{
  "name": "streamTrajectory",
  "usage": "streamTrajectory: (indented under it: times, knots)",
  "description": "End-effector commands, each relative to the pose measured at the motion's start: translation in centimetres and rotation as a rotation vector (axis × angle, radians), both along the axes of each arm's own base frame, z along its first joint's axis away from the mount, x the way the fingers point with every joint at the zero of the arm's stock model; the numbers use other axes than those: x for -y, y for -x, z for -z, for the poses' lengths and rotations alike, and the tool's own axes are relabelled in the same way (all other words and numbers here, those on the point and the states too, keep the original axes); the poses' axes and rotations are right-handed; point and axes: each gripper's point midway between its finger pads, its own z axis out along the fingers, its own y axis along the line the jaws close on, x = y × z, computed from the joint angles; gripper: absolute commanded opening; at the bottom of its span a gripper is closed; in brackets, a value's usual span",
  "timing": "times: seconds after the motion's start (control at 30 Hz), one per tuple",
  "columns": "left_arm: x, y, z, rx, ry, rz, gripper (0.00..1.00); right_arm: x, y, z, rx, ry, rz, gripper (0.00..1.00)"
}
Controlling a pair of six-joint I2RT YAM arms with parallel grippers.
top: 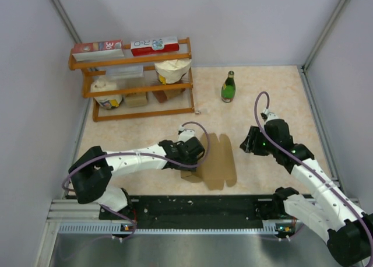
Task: Fold the paper box
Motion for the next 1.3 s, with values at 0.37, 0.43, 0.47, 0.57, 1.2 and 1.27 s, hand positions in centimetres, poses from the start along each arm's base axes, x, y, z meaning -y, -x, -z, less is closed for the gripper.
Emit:
streamTrajectory:
  times: [0.37, 0.43, 0.47, 0.57, 1.2, 1.27]
  knots:
    - [-0.7, -0.9, 1.2, -0.013, 0.255, 0.032, 0.71, -1.1, -0.7, -4.0, 0.126, -0.092, -0.033, 0.5]
    - [-0.8, -0.9, 1.6, -0.025, 0.271, 0.044, 0.71, -1.2, -0.7, -4.3, 0.13, -0.1, -0.038, 0.5]
    - [-0.8, -1.1, 1.7, -0.027, 0.284, 0.043, 0.72, -1.3, -0.6, -4.3, 0.127, -0.105, -0.041, 0.5]
    - [-1.1, -1.1, 2.4, -0.042, 0.301, 0.049, 0.72, -1.6, -0.6, -4.7, 0.13, -0.114, -0.055, 0.5]
    - [-1.7, -0.7, 6.5, -0.132, 0.284, 0.095, 0.71, -3.2, -1.3, -3.5, 0.075, -0.137, -0.177, 0.76]
    - [-1.9, -0.7, 6.9, -0.137, 0.286, 0.093, 0.71, -3.2, -1.6, -3.1, 0.068, -0.174, -0.169, 0.76]
